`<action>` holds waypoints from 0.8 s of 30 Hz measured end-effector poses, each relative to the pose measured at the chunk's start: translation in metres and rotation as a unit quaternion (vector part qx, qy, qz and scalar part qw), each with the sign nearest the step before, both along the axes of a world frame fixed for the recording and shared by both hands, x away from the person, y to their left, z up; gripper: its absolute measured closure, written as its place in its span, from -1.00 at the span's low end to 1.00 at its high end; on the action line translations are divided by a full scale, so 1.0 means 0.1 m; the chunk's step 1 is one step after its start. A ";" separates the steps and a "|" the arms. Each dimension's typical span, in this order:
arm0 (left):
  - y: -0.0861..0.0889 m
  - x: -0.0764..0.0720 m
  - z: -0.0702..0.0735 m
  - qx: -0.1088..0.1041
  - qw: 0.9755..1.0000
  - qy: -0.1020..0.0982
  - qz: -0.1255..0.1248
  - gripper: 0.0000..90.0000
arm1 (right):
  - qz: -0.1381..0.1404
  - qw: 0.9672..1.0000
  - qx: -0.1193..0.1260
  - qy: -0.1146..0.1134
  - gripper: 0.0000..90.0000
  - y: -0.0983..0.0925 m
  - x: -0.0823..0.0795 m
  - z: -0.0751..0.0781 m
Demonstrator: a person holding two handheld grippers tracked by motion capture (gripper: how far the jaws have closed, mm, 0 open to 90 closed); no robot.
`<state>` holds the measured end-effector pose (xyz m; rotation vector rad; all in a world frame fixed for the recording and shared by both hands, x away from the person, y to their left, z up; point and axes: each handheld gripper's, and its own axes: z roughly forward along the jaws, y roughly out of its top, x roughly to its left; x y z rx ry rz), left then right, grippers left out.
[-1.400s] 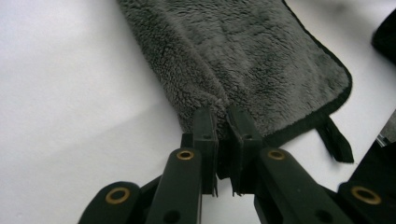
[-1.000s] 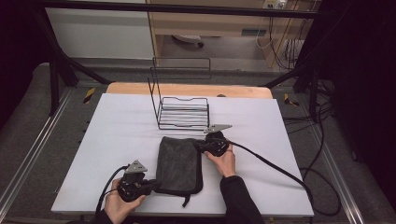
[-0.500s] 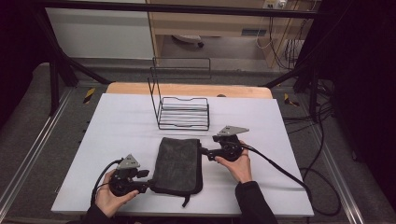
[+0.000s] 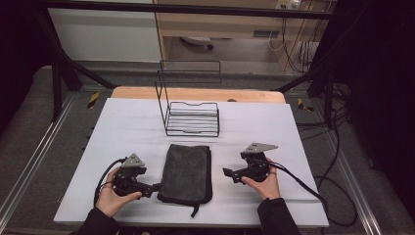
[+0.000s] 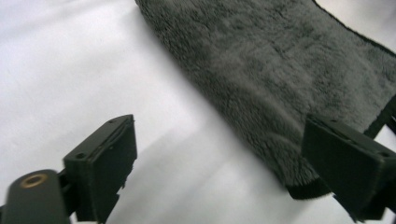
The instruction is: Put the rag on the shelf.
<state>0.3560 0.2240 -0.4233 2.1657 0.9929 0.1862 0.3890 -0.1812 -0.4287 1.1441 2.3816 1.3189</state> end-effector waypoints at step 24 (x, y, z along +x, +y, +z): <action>-0.13 0.67 0.15 0.010 0.998 -0.018 0.051 -0.78 | -0.013 1.000 0.012 0.005 -0.98 -0.20 -0.14 -0.12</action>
